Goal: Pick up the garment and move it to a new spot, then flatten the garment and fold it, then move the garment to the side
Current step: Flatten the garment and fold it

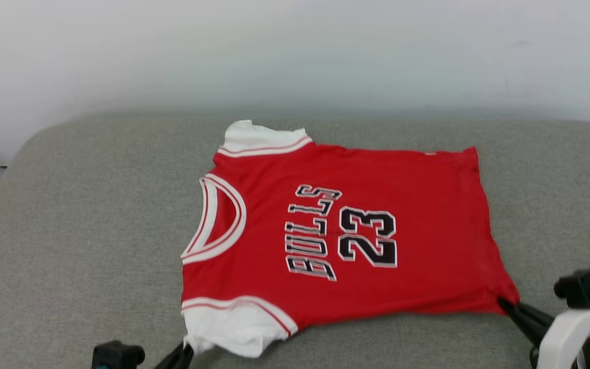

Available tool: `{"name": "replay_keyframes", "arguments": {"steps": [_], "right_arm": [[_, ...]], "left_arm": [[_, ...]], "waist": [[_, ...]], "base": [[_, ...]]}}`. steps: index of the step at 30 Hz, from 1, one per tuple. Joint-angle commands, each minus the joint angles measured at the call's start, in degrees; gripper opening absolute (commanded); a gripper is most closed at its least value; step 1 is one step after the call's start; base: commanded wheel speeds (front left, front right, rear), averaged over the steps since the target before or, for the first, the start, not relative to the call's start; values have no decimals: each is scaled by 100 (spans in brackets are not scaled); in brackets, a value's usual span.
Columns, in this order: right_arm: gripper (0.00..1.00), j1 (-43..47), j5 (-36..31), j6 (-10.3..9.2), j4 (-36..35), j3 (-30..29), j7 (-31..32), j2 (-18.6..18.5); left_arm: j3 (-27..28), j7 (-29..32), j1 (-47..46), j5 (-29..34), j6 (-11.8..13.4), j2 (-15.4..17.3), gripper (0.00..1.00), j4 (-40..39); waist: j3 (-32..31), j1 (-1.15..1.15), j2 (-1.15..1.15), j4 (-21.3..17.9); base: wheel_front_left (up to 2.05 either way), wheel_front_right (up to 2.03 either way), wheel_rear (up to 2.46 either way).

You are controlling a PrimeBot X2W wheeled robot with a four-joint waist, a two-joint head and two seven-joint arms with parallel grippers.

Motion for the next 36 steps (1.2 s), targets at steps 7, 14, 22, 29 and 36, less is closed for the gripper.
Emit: {"name": "replay_keyframes", "arguments": {"steps": [7,14,22,29,36], "right_arm": [[0,965,70,-5,-122,-358,-31,-91],[0,1748,22,-5,-406,-664,207,-201],[0,2080,-126,-5,-755,-1158,390,-64],[0,1974,-247,-5,-983,-1534,527,76],[0,1781,-323,-5,-1189,-1757,687,165]], "left_arm": [[-193,440,633,-350,-70,189,0,-222],[-305,786,950,-613,-58,272,0,-328],[-283,532,790,-454,-117,268,0,-410],[-276,355,71,-95,-332,255,0,-235],[-247,279,-830,56,-567,155,0,149]], "waist": [[-231,2,-1,71],[-301,2,-1,116],[-297,2,-1,113],[-242,2,-1,97],[-46,2,-1,-26]], "base": [[0,0,0],[0,0,0],[0,0,0],[0,0,0],[0,0,0]]}}
